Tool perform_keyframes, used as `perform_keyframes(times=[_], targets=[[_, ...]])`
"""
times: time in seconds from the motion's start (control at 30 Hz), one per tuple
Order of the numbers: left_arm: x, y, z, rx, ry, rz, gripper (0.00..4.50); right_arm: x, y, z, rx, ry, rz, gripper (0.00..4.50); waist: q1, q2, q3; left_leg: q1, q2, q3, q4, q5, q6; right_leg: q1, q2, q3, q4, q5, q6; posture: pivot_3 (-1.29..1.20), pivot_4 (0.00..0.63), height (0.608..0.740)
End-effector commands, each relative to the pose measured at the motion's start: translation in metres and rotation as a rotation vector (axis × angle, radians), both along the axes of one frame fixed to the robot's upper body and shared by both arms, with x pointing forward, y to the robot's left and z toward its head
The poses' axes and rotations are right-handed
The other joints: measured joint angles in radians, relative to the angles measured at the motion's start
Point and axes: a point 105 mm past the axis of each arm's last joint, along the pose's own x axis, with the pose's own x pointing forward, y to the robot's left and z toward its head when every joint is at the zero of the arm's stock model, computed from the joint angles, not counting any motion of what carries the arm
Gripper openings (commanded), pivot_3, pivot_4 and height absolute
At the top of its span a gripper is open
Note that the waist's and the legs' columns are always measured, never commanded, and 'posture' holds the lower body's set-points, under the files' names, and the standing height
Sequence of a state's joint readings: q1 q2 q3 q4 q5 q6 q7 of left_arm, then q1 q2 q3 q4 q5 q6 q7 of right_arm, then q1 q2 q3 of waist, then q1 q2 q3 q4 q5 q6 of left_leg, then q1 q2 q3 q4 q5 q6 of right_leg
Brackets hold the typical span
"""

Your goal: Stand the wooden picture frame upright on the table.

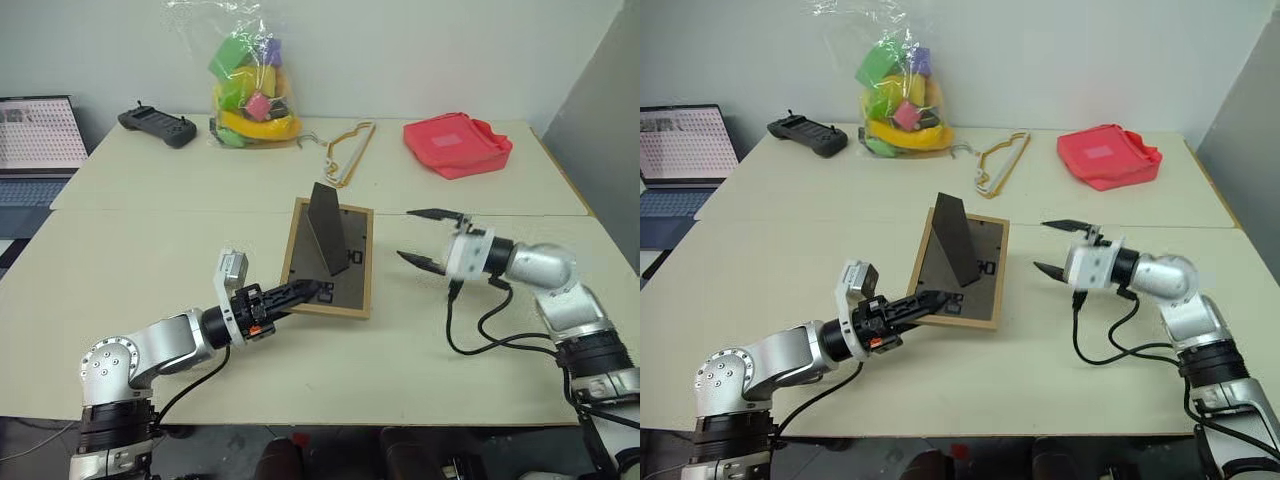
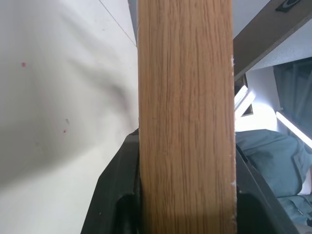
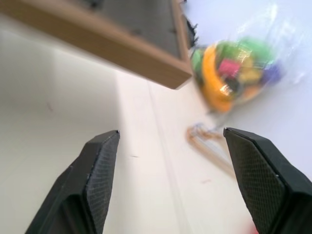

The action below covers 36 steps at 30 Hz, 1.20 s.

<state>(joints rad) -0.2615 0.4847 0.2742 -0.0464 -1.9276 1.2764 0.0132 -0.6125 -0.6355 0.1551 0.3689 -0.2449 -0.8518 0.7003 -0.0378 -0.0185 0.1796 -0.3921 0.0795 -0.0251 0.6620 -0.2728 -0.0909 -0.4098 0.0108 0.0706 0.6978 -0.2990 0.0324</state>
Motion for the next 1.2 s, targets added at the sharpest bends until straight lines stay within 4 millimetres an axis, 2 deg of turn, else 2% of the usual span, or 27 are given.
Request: perform_keyframes(times=[0.03, 0.37, 0.53, 0.67, 0.83, 1.1, 1.2], targets=[[-0.006, -0.005, 0.019, -0.058, -0.076, -0.033, 1.29, -0.013, 0.021, 0.017, 0.023, -0.267, 0.181, 3.61, -0.004, 0.000, 0.000, 0.000, 0.000, 0.000, 0.000, 0.000, 0.000, 0.000, 0.000, 0.000, 0.000, 0.000, 0.000, 0.00, 0.150, 0.740], [-0.020, -0.013, 0.015, -0.069, -0.084, -0.058, 1.29, -0.010, 0.060, 0.018, 0.058, -0.385, 0.302, 3.61, 0.006, 0.000, 0.000, 0.001, 0.000, 0.000, 0.000, 0.001, -0.001, 0.001, -0.001, 0.000, 0.000, 0.000, 0.000, 0.00, 0.150, 0.740], [-0.020, -0.013, 0.019, -0.089, -0.098, -0.087, 1.29, 0.002, 0.060, 0.008, -0.017, -0.421, 0.246, 3.61, 0.006, 0.000, 0.000, 0.001, 0.000, 0.000, 0.000, 0.001, -0.001, 0.001, -0.001, 0.000, 0.000, 0.000, 0.000, 0.00, 0.150, 0.740], [-0.021, -0.010, 0.017, -0.078, -0.090, -0.096, 1.29, 0.014, 0.046, -0.002, -0.053, -0.401, 0.187, 3.61, 0.006, 0.000, 0.000, 0.001, 0.000, 0.000, 0.000, 0.001, -0.001, 0.001, -0.001, 0.000, 0.000, 0.000, 0.000, 0.00, 0.150, 0.740], [-0.019, -0.005, 0.018, -0.076, -0.087, -0.101, 1.29, 0.017, 0.033, 0.004, -0.043, -0.425, 0.166, 3.61, 0.006, 0.000, 0.000, 0.001, -0.001, 0.000, 0.000, 0.001, -0.001, 0.001, -0.001, 0.000, 0.000, 0.000, 0.000, 0.00, 0.150, 0.740], [-0.027, -0.011, 0.015, -0.083, -0.080, -0.145, 1.29, 0.013, 0.049, 0.012, -0.032, -0.501, 0.222, 3.61, 0.003, 0.000, 0.000, 0.001, 0.000, 0.000, 0.000, 0.001, -0.001, 0.001, -0.001, 0.000, 0.000, 0.000, 0.000, 0.00, 0.150, 0.740], [-0.030, -0.011, 0.013, -0.080, -0.075, -0.153, 1.29, 0.010, 0.054, 0.011, -0.042, -0.504, 0.256, 3.10, 0.004, 0.000, 0.000, 0.001, -0.001, 0.000, 0.000, 0.001, -0.001, 0.001, -0.001, 0.000, 0.000, 0.000, 0.000, 0.00, 0.150, 0.740]])
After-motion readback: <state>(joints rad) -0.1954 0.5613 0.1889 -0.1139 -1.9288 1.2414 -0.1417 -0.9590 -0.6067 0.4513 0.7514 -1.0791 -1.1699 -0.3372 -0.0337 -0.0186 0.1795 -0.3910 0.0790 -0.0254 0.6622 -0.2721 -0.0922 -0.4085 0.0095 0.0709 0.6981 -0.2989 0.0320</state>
